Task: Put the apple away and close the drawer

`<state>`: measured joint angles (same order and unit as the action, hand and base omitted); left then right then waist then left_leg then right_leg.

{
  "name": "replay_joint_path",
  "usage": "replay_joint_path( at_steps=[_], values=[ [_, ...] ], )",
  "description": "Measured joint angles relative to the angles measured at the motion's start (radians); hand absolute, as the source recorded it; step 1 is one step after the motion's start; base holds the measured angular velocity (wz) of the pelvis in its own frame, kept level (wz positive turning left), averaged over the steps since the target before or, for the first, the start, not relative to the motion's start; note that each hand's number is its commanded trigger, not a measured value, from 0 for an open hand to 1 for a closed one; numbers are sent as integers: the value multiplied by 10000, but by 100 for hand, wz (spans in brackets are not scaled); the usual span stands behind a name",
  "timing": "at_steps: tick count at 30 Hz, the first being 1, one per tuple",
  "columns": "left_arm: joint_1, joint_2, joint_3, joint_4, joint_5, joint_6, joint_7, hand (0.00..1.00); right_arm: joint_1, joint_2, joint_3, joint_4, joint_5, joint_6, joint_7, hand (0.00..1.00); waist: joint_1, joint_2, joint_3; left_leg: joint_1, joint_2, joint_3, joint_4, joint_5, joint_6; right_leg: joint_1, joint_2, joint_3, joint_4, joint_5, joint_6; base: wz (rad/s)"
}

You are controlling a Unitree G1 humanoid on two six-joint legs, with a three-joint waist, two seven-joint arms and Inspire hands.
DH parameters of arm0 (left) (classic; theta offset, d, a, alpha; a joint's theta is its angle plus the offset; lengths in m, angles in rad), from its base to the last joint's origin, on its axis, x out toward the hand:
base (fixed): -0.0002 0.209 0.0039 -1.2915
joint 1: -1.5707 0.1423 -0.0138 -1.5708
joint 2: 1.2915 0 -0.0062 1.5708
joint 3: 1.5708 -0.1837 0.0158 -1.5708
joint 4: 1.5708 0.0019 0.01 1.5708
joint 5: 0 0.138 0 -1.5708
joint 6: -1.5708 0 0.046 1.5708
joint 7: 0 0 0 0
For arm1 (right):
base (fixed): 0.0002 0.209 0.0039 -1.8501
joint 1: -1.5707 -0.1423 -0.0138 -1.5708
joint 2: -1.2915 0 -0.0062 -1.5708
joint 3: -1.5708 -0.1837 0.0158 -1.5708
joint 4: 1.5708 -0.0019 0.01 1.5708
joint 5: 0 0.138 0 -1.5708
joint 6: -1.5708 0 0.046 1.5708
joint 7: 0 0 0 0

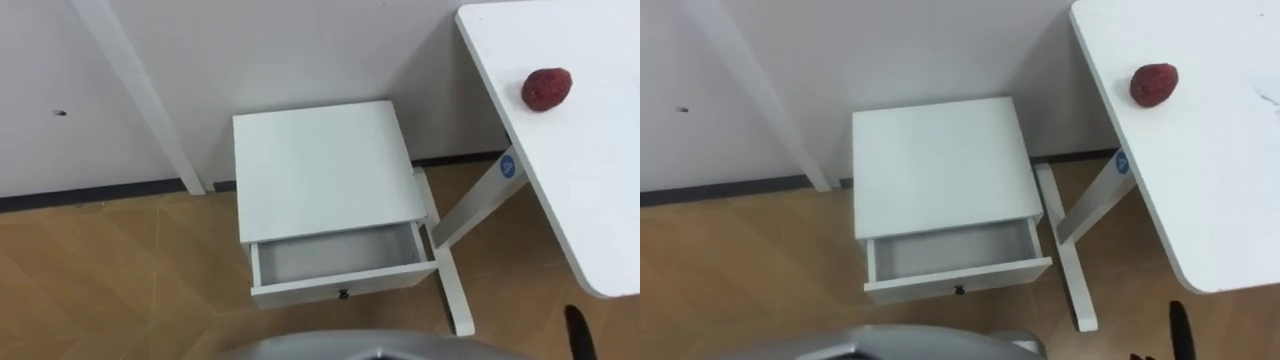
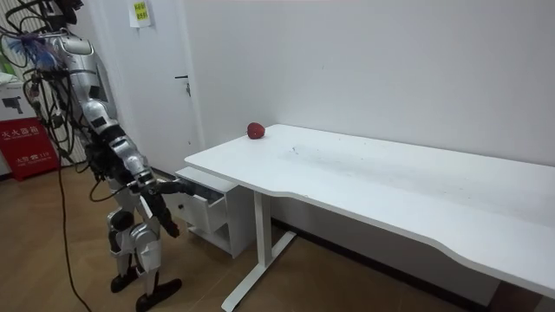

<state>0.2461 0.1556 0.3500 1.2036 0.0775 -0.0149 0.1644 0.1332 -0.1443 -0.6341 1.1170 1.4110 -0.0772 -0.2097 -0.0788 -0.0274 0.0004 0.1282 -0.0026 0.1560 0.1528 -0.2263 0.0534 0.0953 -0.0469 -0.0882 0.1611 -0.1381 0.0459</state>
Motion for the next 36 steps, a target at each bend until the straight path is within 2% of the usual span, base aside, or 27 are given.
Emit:
replay_joint_path(
  at_steps=[5,8,13,15,19,23,26,28,31,34,36],
  values=[
    [212,162,5,-65,-70,12,-13,0,-139,-22,-523,-914,58,-95,-1071,0,-69,-132,-51,-93,9,75,42,1,1,-163,0,34,123,-12,-4,-3],
    [279,183,229,-380,43,11,6,0,-249,-139,-944,-1969,187,-456,-1799,0,-114,-212,-29,-307,-1,81,129,3,5,-323,-16,28,121,-10,-3,0],
    [427,208,324,-1058,137,1,29,0,-312,-603,-978,-4045,-19,-1005,-3338,0,-237,-230,-19,-397,16,75,126,3,3,-402,-7,-28,116,-10,-4,0],
    [403,209,325,-1128,132,-124,32,0,-380,-771,-983,-4695,-228,-1233,-3859,0,-246,-242,-22,-487,15,137,143,3,3,-498,-4,1,131,-10,-5,-4],
    [301,207,379,-1165,139,-196,26,0,-370,-939,-1197,-6177,-1684,-1541,-4956,0,-252,-219,-25,-539,27,186,101,6,1,-610,20,45,127,-10,-5,-3],
    [296,183,335,-1169,356,-192,-12,0,-376,-961,-1184,-7711,-3121,-1563,-5809,0,-266,-217,-29,-642,38,204,19,8,-5,-751,33,33,126,-9,-5,0],
    [373,182,133,-1167,357,-188,-47,0,-444,-1348,-983,-8423,-4522,-1640,-6279,0,-168,-234,-24,-658,32,205,61,9,-6,-770,42,16,100,-8,-6,0],
    [368,181,-178,-1159,418,-172,-48,0,-462,-1475,-604,-8562,-5643,-1649,-6318,0,-154,-224,-21,-656,23,202,56,9,-6,-768,40,17,88,-8,-6,0],
    [213,179,-685,-1160,618,-118,-212,0,-482,-1535,369,-8660,-7404,-1597,-6190,0,75,-298,15,-634,56,292,82,10,-8,-775,44,81,101,-9,-6,-5],
    [125,181,-805,-1160,700,-92,-233,0,-615,-1595,1069,-8740,-7971,-1323,-5444,0,154,-368,28,-639,62,295,107,11,-10,-769,37,45,98,-8,-7,-1],
    [145,181,-806,-1159,695,-20,-228,0,-755,-1679,1139,-8583,-8141,-1085,-4929,0,262,-407,42,-650,62,272,98,11,-10,-772,31,24,99,-7,-8,2]
  ],
)
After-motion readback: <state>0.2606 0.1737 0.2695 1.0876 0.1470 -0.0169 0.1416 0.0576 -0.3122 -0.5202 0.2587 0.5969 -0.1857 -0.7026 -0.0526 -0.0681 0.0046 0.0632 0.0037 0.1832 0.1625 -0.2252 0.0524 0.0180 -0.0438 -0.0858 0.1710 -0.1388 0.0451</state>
